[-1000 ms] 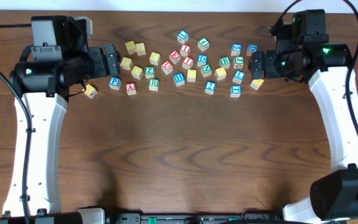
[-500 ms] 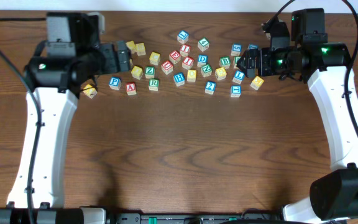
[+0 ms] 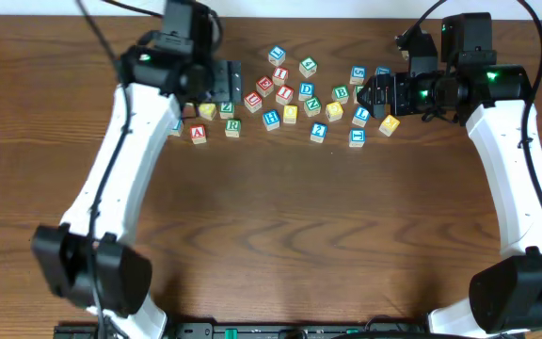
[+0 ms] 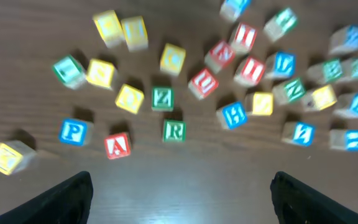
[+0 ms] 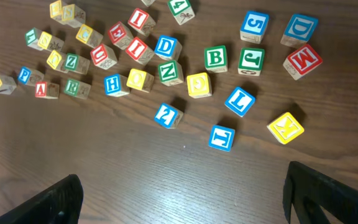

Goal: Spell out CORL

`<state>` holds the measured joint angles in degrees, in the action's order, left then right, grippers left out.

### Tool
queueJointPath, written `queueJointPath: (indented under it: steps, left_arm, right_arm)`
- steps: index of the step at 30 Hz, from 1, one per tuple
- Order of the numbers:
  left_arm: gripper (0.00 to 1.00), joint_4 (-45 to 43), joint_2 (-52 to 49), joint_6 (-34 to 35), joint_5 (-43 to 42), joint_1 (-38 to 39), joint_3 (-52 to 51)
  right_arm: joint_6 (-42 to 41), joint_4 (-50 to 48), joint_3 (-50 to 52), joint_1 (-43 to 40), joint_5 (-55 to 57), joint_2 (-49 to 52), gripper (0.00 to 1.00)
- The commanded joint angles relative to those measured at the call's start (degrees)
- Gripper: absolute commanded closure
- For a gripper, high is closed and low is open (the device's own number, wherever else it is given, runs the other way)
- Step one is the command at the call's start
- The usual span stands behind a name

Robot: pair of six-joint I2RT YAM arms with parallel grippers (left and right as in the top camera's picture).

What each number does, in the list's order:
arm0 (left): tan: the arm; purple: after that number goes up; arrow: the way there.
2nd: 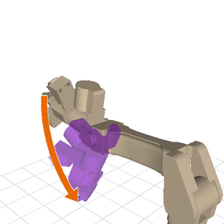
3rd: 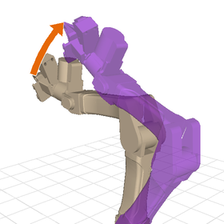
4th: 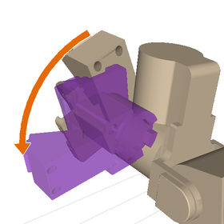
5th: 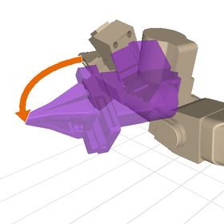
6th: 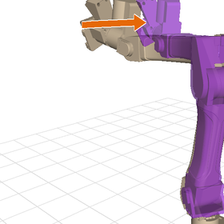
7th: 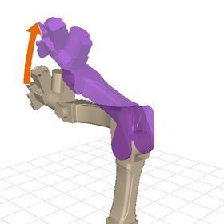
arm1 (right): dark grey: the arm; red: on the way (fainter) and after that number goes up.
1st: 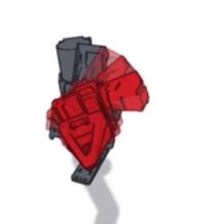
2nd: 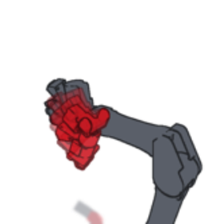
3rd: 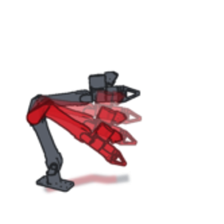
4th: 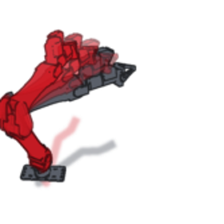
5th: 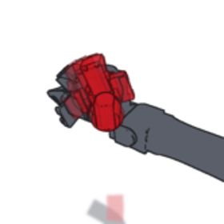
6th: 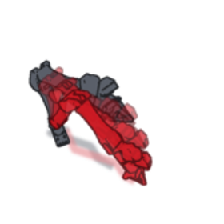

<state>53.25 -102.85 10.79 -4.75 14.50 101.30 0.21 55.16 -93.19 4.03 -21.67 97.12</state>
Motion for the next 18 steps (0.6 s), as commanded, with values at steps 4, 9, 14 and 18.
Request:
queueJointPath:
  steps: [4, 9, 14, 18]
  left_arm:
    - [0.13, 0.66, -5.51, 2.64, 1.42, 1.44, 0.79]
    - [0.14, 0.66, -7.52, 3.32, 1.40, 1.44, 0.79]
    - [0.14, 0.50, -7.87, 3.30, 1.40, 1.44, 0.79]
    - [0.14, 0.42, -7.98, 3.30, 1.40, 1.44, 0.50]
  right_arm:
    - [-0.81, 0.15, -0.76, 0.26, -0.96, -0.02, 0.01]
    - [-0.81, 0.07, -0.76, 0.52, -0.94, 0.00, 0.01]
    - [-0.81, -0.09, -0.76, 0.57, -0.96, 0.02, 0.01]
    - [-0.81, -0.31, -0.76, 0.57, -0.94, 0.02, 0.01]
